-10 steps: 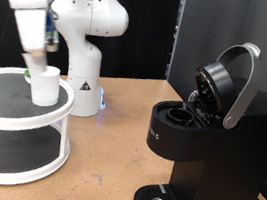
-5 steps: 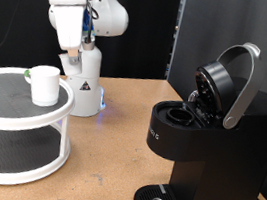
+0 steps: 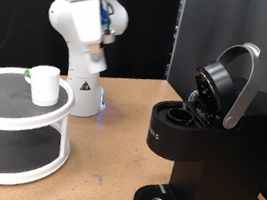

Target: Make a cup of coffee with the keurig machine

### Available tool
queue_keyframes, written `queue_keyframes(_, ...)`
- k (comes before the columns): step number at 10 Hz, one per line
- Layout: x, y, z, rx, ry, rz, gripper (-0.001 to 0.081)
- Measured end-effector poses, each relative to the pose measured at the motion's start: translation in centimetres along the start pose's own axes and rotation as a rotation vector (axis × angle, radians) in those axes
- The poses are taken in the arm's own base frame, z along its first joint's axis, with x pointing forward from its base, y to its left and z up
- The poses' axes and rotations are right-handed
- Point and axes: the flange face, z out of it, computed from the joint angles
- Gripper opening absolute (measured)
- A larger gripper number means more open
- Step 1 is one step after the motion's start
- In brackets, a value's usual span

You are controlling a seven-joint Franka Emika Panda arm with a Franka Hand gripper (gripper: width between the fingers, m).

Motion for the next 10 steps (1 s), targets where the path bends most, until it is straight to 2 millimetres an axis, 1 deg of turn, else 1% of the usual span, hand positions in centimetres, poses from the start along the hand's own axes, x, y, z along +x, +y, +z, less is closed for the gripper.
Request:
queue_keyframes(2, 2.5, -0.8, -1.4, 0.030, 0.064, -0.008, 0.0424)
queue_keyframes(4, 4.8, -1.4, -2.3, 0.045, 0.062, -0.026, 0.0424)
queue_keyframes(7, 8.2, -1.8, -1.9, 0.097, 0.000, -0.061, 0.0424)
queue_keyframes(10, 10.4, -1.5, -1.1, 0.113, 0.001, -0.065, 0.0424)
